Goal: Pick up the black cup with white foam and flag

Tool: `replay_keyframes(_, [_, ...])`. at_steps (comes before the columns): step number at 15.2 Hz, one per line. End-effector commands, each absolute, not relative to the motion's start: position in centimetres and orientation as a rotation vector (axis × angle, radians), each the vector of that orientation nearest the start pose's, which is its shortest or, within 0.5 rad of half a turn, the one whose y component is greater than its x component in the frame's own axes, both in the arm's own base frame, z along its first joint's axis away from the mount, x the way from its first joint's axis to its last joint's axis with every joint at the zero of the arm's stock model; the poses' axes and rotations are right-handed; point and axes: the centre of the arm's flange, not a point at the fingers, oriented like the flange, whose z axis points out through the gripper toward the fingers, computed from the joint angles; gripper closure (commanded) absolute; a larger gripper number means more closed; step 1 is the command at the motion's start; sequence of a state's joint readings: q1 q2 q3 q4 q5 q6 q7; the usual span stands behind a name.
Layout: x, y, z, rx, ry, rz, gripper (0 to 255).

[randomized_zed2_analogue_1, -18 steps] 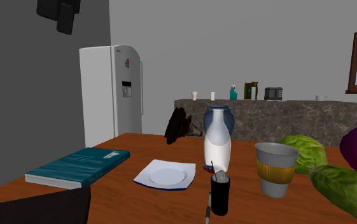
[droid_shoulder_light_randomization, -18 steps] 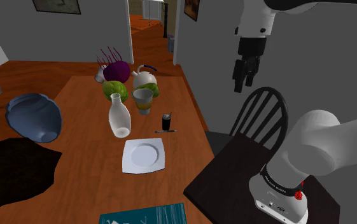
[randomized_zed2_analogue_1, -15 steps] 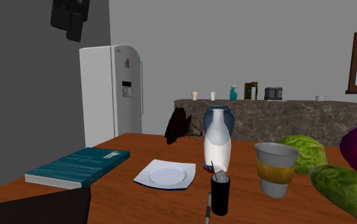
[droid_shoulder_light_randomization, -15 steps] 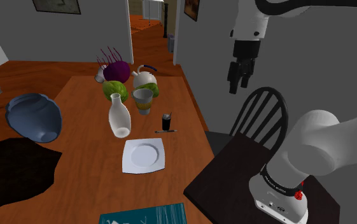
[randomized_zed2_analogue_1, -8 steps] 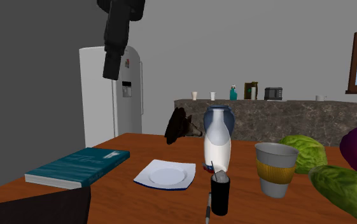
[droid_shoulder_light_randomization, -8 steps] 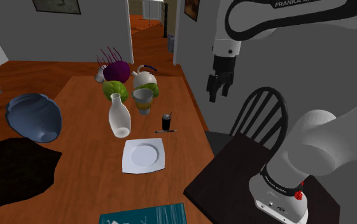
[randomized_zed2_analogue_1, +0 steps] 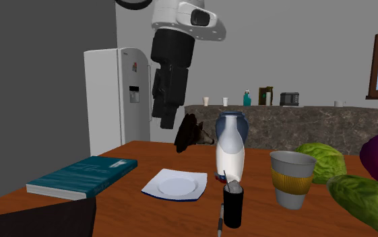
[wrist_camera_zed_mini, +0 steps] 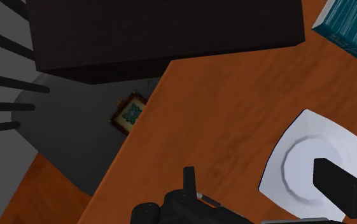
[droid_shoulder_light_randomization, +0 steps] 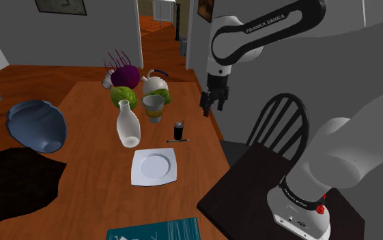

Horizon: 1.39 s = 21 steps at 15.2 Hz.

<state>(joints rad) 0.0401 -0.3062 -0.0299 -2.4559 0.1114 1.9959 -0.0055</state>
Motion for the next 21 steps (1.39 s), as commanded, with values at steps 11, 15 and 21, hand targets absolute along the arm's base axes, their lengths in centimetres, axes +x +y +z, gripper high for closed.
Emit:
replay_keyframes(11, [52.7, 2.1, 29.2, -3.026, 0.108, 0.171, 0])
replay_keyframes(15, [56.5, 2.3, 25.7, -3.026, 0.125, 0.15, 0])
replay_keyframes(21, [58.6, 2.4, 22.2, -3.025, 0.135, 0.139, 0])
